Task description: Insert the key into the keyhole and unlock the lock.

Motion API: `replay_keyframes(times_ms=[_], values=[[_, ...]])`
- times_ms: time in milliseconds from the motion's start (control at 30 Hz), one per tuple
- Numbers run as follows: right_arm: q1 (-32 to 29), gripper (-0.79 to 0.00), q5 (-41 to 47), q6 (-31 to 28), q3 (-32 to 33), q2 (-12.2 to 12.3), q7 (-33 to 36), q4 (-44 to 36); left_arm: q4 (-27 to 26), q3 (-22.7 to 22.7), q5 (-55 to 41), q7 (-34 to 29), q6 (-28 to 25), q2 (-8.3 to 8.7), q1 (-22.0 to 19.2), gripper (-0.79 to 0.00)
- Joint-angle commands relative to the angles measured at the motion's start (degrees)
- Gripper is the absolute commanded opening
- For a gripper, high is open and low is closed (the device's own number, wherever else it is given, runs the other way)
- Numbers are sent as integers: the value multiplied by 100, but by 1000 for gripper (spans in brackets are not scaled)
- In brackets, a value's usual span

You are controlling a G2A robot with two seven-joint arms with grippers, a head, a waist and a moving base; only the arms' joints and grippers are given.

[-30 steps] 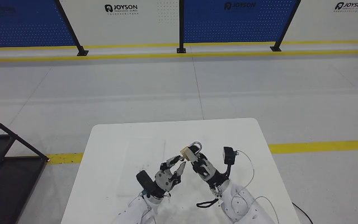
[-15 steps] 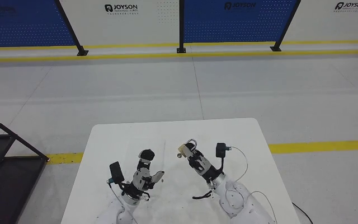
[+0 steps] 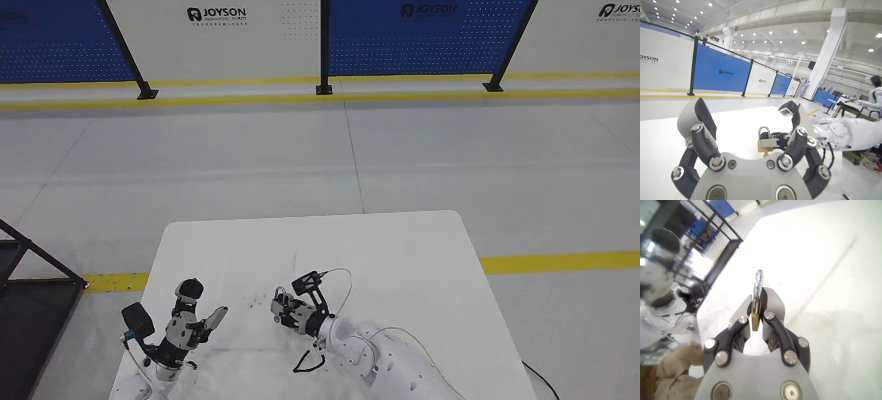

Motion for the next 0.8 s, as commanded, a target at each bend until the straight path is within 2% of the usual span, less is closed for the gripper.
replay_keyframes(times_ms=[0,133,167,200,233,267,500,633,767], values=[[170,-785,13,336,-177,-115,116,123,182,34,-32,-36,134,-15,-122,0],[439,-785,75,862,-436,-326,299,336,402,135,-90,-128,199,-39,-280,0],[484,-708,48,993,-492,-371,300,386,402,135,-90,-128,199,-39,-280,0],[514,-468,40,1097,-536,-412,289,423,402,135,-90,-128,199,-39,-280,0],[546,-95,16,1185,-571,-446,271,462,402,135,-90,-128,199,-39,-280,0],[563,0,-7,1244,-599,-475,218,486,402,135,-90,-128,199,-39,-280,0],[499,0,-642,1423,-654,-464,-50,324,402,135,-90,-128,199,-39,-280,0],[205,0,-1493,1641,-547,-278,-377,-215,402,135,-90,-128,199,-39,-280,0],[-340,0,-2438,1716,-217,24,-965,-1152,402,135,-90,-128,199,-39,-280,0]])
